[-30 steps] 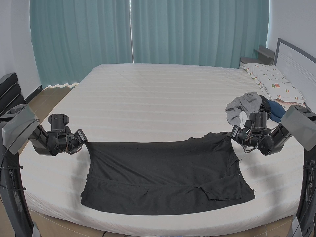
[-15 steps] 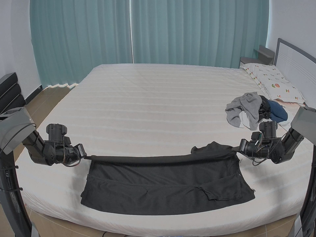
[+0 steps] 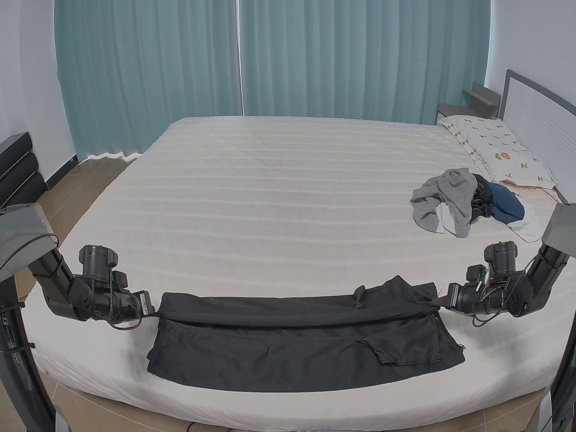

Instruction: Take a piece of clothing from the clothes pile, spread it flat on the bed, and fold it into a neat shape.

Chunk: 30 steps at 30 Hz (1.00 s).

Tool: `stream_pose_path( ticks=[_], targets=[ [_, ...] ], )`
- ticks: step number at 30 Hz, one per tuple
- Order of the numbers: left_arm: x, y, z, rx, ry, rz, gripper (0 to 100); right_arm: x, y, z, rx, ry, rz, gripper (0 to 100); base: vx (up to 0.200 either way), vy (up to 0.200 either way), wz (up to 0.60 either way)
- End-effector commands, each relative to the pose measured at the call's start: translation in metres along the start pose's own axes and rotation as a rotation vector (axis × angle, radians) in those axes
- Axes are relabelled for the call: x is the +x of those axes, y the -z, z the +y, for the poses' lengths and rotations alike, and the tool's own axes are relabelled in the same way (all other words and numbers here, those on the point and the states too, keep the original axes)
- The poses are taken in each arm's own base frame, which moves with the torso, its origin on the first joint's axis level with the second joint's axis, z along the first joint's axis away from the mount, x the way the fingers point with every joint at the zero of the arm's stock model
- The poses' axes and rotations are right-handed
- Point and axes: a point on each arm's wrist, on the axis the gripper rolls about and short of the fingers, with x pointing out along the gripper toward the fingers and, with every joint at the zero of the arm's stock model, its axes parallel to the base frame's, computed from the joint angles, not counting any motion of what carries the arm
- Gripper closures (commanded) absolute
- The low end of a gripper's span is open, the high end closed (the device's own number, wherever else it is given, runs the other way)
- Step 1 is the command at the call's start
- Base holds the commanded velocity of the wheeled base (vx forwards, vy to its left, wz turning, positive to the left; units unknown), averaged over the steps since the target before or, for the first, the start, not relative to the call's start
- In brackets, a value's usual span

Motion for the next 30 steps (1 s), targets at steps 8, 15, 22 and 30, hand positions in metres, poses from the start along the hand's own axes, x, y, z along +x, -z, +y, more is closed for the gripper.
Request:
stream_pose_path(
  ticks=[8,15,22,30],
  targets=[
    [-0.001,0.016,0.003,0.021,-0.044,0.053,100,-0.002,0.015,-0.004,-0.044,0.015,0.049,100,0.0,0.0,0.0],
    [-0.001,0.019,-0.001,0.03,-0.04,0.064,100,0.001,0.017,-0.006,-0.044,0.02,0.059,100,0.0,0.0,0.0],
    [-0.003,0.021,-0.006,0.041,-0.033,0.067,0,0.0,0.012,-0.004,-0.038,0.008,0.044,0,0.0,0.0,0.0],
    [-0.02,0.011,-0.01,0.032,-0.021,0.006,0,-0.018,-0.012,0.007,0.036,-0.03,-0.059,0,0.0,0.0,0.0]
  ],
)
